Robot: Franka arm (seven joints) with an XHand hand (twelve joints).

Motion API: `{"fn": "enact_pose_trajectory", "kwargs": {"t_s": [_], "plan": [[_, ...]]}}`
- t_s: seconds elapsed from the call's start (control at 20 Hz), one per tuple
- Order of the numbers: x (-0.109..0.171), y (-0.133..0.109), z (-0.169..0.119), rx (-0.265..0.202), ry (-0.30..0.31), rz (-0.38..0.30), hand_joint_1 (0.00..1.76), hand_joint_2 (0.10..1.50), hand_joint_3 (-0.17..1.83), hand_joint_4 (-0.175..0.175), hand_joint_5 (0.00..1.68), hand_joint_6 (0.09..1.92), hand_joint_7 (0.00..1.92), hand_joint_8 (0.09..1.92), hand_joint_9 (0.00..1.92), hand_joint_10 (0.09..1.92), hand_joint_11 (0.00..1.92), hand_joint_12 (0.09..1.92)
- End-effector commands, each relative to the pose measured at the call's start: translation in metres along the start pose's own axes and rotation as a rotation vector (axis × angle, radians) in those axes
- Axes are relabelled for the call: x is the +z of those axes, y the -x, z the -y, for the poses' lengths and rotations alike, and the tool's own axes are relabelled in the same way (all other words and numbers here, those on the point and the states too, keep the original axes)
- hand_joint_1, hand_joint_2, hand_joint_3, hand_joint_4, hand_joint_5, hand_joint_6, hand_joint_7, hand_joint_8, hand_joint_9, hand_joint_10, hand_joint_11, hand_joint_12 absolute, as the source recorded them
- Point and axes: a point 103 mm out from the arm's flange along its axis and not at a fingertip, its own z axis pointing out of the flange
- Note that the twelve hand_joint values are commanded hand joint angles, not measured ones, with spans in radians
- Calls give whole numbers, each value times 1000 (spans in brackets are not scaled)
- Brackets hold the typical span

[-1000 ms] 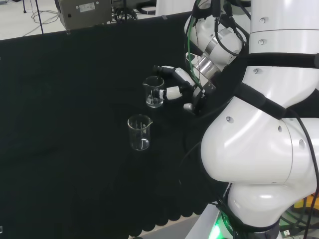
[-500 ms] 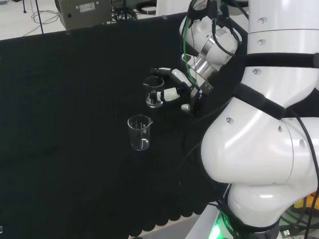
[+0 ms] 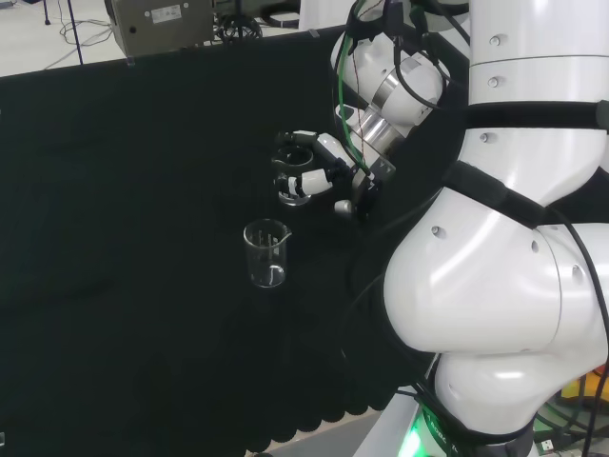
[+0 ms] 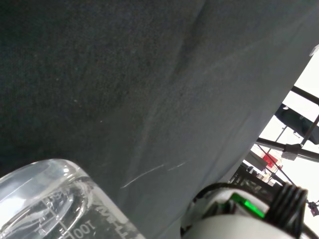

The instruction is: Pick up the beaker on the right.

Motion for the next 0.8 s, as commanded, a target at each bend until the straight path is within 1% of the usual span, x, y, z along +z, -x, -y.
{"fn": "enact_pose_trajectory", "kwargs": {"t_s": [0.05,0.1,0.2,0.4,0.45,0.5,0.55,0.6,0.65,0.7,0.75,0.8], "plan": [[-6,6,3,11,14,-25,942,510,641,-46,491,752,434,768,582,612,58,1399],[-4,5,2,11,14,-23,963,515,651,-46,533,866,456,774,602,613,81,1395],[-1,2,2,9,12,-17,996,524,668,-46,613,993,495,786,639,618,121,1395],[3,-4,-2,-4,-6,-37,1072,533,704,-44,776,1089,610,821,746,631,235,1370],[4,-5,-3,-7,-13,-28,1088,533,713,-42,814,1092,644,824,773,627,265,1359],[5,-7,-4,-5,-18,-17,1096,610,674,10,926,1032,677,828,803,625,301,1350],[4,-7,-5,-5,-22,-12,1110,665,640,31,1025,957,739,840,853,627,373,1333],[5,-9,-6,2,-14,0,1128,694,623,13,1092,900,810,849,917,629,468,1299],[4,-9,-5,9,8,11,1179,726,595,12,1119,908,937,835,998,637,669,1203],[1,-10,-5,21,35,30,1221,715,618,26,1142,901,1064,797,1088,652,871,1086],[-3,-11,-4,28,71,44,1253,668,688,27,1163,881,1176,761,1183,672,1015,990],[-9,-12,-5,34,95,40,1279,610,765,-1,1188,844,1279,704,1286,662,1128,908]]}}
